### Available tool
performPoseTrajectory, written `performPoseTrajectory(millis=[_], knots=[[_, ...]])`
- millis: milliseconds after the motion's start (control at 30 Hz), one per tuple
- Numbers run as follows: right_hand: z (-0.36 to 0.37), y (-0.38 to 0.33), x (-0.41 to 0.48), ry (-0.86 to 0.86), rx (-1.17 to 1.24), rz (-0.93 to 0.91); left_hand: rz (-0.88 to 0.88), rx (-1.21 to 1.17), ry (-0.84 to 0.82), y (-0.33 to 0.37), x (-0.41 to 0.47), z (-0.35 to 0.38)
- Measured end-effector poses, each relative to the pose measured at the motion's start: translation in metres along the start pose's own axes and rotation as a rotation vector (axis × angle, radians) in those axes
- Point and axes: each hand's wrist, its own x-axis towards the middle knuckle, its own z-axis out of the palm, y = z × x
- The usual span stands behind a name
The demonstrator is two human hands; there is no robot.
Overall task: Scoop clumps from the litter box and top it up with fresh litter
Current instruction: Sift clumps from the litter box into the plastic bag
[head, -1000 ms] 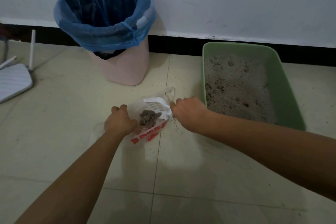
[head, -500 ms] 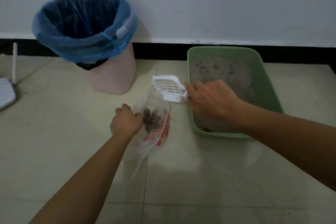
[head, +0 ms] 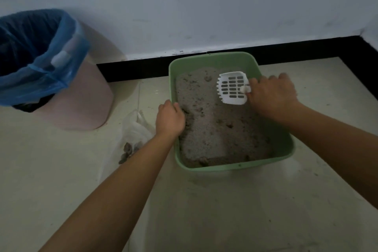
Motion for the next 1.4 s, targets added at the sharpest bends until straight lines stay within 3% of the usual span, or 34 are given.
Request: performPoseTrajectory(millis=[200, 333, 500, 733, 933, 1100, 1233, 1400], knots=[[0.032, -0.006, 0.05, 0.031, 0.093, -0.161, -0.023, -0.082, 0.121, -0.014, 0.009, 0.016], [0.051, -0.018, 0.075, -0.063, 0.198, -0.234, -0.033, -0.15, 0.114, -0.017, 0.013, 0.019], [0.055, -0.058, 0.081, -0.159, 0.493, -0.38, -0.034, -0.228, 0.094, -0.018, 0.012, 0.018], [0.078, -0.059, 0.066, -0.368, 0.814, -0.358, -0.088, -0.267, 0.11, -0.013, 0.01, 0.017], [0.085, -0.055, 0.052, -0.372, 1.096, -0.285, -0.119, -0.26, 0.131, -0.005, 0.006, 0.015], [0.087, -0.053, 0.043, -0.388, 1.147, -0.302, -0.115, -0.295, 0.151, -0.003, 0.005, 0.015], [0.087, -0.037, 0.039, -0.298, 1.113, -0.254, -0.137, -0.285, 0.146, 0.0, 0.003, 0.011], [0.078, -0.043, 0.023, -0.245, 1.071, -0.358, -0.217, -0.346, 0.121, 0.007, -0.001, 0.006]])
